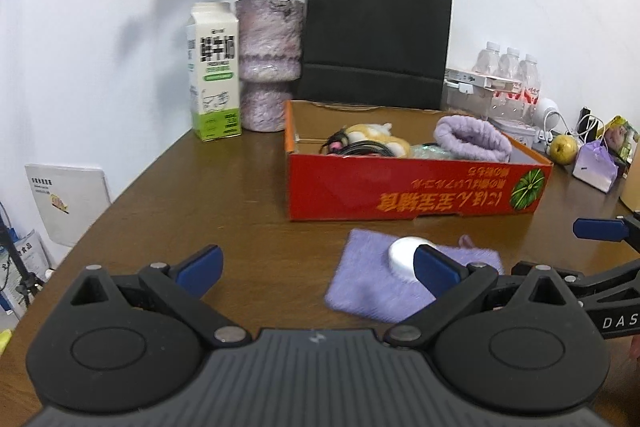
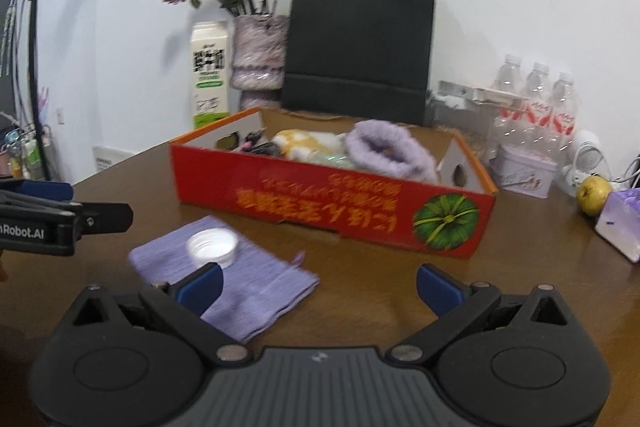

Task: Organize objects
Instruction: 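Withdraw both tools from the box toward the lavender pouch and white cap, then grasp the white bottle cap with the right tool and lift it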

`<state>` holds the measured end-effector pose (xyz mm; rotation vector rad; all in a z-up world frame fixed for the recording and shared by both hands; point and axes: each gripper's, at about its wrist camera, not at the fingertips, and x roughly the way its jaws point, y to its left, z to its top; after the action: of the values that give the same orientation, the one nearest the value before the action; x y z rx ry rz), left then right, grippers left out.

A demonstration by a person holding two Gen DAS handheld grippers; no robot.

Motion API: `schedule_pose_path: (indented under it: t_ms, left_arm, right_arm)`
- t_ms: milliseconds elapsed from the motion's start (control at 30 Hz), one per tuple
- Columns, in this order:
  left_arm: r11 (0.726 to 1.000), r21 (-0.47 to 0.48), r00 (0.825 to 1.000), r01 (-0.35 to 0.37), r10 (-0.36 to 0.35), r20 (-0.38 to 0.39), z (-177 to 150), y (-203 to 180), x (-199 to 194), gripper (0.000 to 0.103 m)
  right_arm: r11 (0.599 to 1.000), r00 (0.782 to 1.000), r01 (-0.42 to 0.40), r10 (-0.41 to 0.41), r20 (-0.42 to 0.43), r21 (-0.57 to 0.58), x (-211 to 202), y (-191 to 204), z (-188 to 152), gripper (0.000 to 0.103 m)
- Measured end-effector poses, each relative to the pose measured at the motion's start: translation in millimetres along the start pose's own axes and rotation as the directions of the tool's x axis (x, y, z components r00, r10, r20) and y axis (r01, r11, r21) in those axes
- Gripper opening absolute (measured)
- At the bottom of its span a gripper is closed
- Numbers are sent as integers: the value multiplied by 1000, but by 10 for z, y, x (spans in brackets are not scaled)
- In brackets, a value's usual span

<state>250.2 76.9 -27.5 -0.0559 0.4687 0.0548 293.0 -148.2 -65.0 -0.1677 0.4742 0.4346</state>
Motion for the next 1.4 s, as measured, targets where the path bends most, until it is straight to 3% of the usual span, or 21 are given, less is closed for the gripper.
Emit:
schedule_pose_path:
  t_ms: [200,400,500,700,767,900,1133,1400]
  left_arm:
    - [999,17,999,-28,27,16,-65,309,-119,103]
    - [999,17,999,-35,35,24,-59,591,-162,103]
    - [999,22,999,-30,30,29,-56,718,-186,103]
    - [999,-20,999,-38,38,24,-33,964,-184,103]
    - [999,-28,999,-36,37,22,-32,993,-191,103]
    - [1000,-17,999,-15,16,30,-35,973,-220,103]
    - [999,-30,1000,-21,21,-10,-80,956,-131,103]
    - [995,-28,995,-99,99,-27,-131,890,-67,103]
  right_arm:
    - [1000,999,-25,25,-32,-13,104,297,26,103]
    - [1000,998,-25,25,-57,-2,321,552,126,95]
    - [1000,997,-15,15,-70,1,434,644,177,82]
    - [1000,996,-2,4,-90,17,618,759,249,66]
    - [1000,995,-1,3,-98,17,674,790,271,65]
    - [1000,993,-17,19,-116,21,741,835,281,39]
    - [999,996,-39,40,-77,14,639,840,278,39]
    - [997,997,-70,71,-29,33,493,615,321,39]
